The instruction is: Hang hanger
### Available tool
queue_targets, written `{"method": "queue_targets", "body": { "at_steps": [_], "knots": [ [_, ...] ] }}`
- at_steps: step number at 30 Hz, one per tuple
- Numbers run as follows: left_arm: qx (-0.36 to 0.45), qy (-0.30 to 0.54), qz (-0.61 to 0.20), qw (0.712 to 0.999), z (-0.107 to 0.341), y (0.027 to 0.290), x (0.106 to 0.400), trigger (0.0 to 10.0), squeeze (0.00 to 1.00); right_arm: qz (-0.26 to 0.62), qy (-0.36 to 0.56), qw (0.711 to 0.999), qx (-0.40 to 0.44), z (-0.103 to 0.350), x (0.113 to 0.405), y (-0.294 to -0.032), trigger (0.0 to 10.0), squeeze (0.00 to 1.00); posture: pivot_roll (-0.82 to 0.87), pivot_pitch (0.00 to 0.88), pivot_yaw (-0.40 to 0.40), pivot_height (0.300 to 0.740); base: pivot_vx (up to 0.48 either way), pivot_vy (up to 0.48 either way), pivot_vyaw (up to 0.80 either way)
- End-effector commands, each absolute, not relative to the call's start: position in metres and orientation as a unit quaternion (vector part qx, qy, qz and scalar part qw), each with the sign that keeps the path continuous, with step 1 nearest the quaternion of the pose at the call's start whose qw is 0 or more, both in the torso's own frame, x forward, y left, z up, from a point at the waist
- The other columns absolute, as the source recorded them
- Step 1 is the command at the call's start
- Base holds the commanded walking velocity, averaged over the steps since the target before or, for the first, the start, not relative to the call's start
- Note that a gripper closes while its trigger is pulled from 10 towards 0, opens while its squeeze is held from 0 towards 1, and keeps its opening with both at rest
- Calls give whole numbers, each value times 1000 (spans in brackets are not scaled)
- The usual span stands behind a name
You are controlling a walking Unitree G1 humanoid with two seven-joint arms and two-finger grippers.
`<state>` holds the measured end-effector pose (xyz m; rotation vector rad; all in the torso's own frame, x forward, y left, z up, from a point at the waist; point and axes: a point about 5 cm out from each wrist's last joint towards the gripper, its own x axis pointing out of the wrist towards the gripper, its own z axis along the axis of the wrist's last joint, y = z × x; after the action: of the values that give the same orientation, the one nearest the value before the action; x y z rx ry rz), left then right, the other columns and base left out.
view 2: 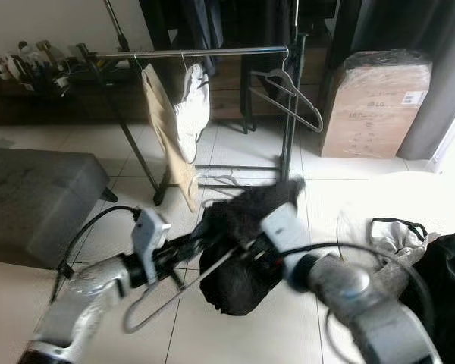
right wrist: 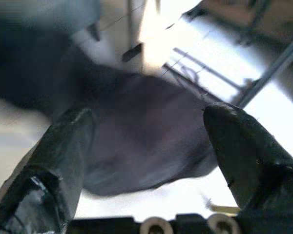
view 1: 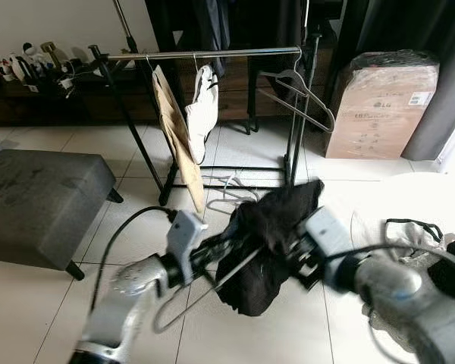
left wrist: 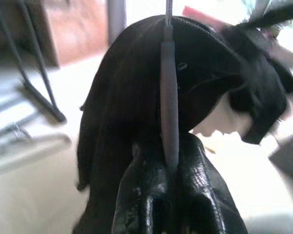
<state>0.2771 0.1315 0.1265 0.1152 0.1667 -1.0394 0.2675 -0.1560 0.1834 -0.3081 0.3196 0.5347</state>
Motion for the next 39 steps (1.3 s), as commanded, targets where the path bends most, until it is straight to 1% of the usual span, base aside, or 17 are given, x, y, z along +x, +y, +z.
{"method": "queue_targets", "body": {
  "at_steps": [1, 4, 5, 6, 7, 9, 10, 11, 14, 16, 18, 20, 26, 29, 33, 34, 39],
  "knots": [
    [65, 77, -526, 845, 128, 136, 273, 10000, 0, 263, 131, 944, -151, 193, 270, -159, 10000, 0, -152, 133, 53, 740, 0, 0, 0],
    [87, 90, -533, 837, 124, 150, 273, 10000, 0, 271, 122, 940, -168, 197, 271, -167, 10000, 0, -155, 133, 50, 740, 0, 0, 0],
    [108, 104, -552, 820, 120, 159, 270, 10000, 0, 300, 122, 925, -197, 197, 269, -172, 10000, 0, -158, 130, 49, 740, 0, 0, 0],
    [108, 104, -552, 820, 120, 159, 270, 10000, 0, 300, 122, 925, -197, 197, 269, -172, 10000, 0, -158, 130, 49, 740, 0, 0, 0],
    [105, 110, -573, 805, 119, 161, 267, 10000, 0, 328, 124, 912, -212, 196, 265, -174, 10000, 0, -161, 135, 48, 740, 0, 0, 0],
    [100, 110, -581, 800, 119, 161, 266, 10000, 0, 342, 124, 905, -220, 195, 263, -175, 10000, 0, -163, 134, 47, 740, 0, 0, 0],
    [96, 110, -597, 789, 119, 162, 265, 10000, 0, 372, 130, 888, -239, 192, 258, -177, 10000, 0, -169, 137, 46, 740, 0, 0, 0],
    [90, 109, -623, 770, 120, 160, 262, 10000, 0, 414, 149, 857, -268, 186, 250, -181, 10000, 0, -170, 140, 47, 740, 0, 0, 0],
    [108, 110, -656, 739, 119, 160, 258, 10000, 0, 470, 177, 815, -289, 180, 237, -185, 10000, 0, -174, 143, 47, 740, 0, 0, 0],
    [119, 106, -664, 731, 118, 160, 258, 10000, 0, 481, 184, 805, -296, 177, 236, -186, 10000, 0, -180, 146, 48, 740, 0, 0, 0],
    [149, 105, -680, 710, 115, 161, 258, 10000, 0, 505, 201, 780, -311, 171, 231, -186, 10000, 0, -180, 146, 52, 740, 0, 0, 0],
    [165, 102, -689, 698, 115, 161, 259, 10000, 0, 526, 204, 766, -308, 168, 227, -183, 10000, 0, -182, 148, 57, 740, 0, 0, 0],
    [168, 92, -700, 688, 117, 158, 262, 10000, 0, 558, 211, 741, -308, 164, 220, -183, 10000, 0, -190, 152, 58, 740, 0, 0, 0],
    [170, 91, -705, 683, 116, 157, 263, 10000, 0, 574, 237, 714, -325, 156, 213, -187, 10000, 0, -199, 150, 61, 740, 0, 0, 0],
    [172, 86, -710, 678, 116, 155, 264, 10000, 0, 570, 242, 713, -330, 152, 215, -189, 10000, 0, -201, 150, 64, 740, 0, 0, 0],
    [174, 80, -715, 672, 116, 151, 265, 10000, 0, 556, 241, 727, -324, 146, 222, -188, 10000, 0, -199, 148, 69, 740, 0, 0, 0],
    [174, 69, -722, 665, 119, 145, 266, 10000, 0, 541, 239, 743, -314, 138, 229, -185, 10000, 0, -197, 145, 80, 740, 0, 0, 0]
  ]
}}
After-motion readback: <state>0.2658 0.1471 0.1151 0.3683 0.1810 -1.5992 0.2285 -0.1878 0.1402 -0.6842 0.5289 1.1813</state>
